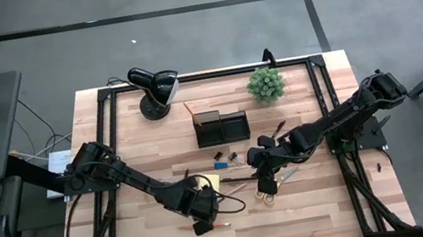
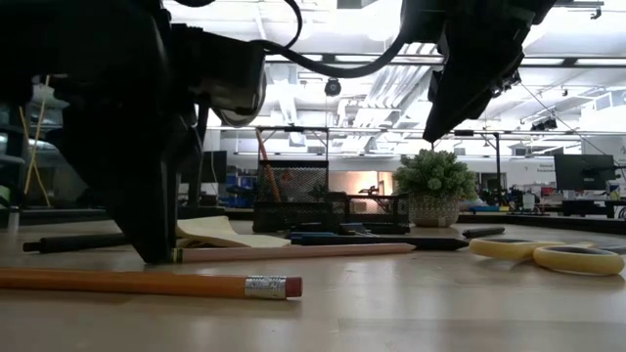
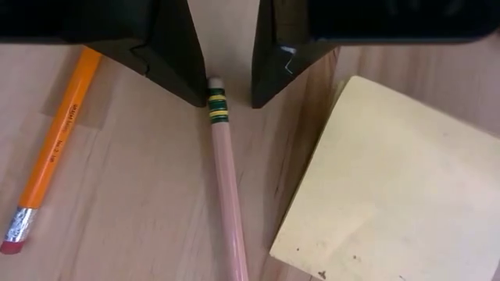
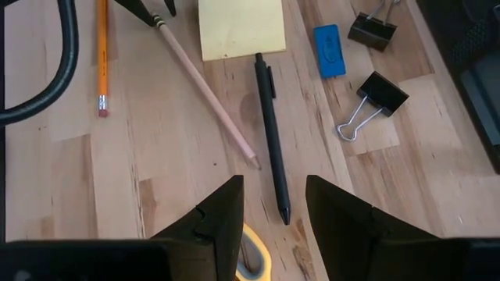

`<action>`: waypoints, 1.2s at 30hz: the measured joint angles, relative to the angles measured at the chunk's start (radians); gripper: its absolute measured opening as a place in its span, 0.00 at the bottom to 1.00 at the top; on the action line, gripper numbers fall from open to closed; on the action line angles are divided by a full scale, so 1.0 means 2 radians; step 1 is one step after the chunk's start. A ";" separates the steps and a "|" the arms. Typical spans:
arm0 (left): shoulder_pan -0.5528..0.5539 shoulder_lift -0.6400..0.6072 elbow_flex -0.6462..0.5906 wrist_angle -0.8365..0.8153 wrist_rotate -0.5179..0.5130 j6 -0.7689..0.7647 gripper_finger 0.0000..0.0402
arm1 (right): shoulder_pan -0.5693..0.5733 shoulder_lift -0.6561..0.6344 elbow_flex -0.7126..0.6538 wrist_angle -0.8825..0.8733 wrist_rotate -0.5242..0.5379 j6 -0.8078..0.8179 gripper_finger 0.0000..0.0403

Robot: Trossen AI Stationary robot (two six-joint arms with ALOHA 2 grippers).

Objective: Pick and place office supplies into organizer
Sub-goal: Put the pink pencil into the black desk organizer

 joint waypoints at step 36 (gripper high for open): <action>-0.002 -0.080 -0.002 -0.082 -0.055 0.035 0.00 | 0.000 -0.051 0.000 -0.030 0.018 -0.011 0.34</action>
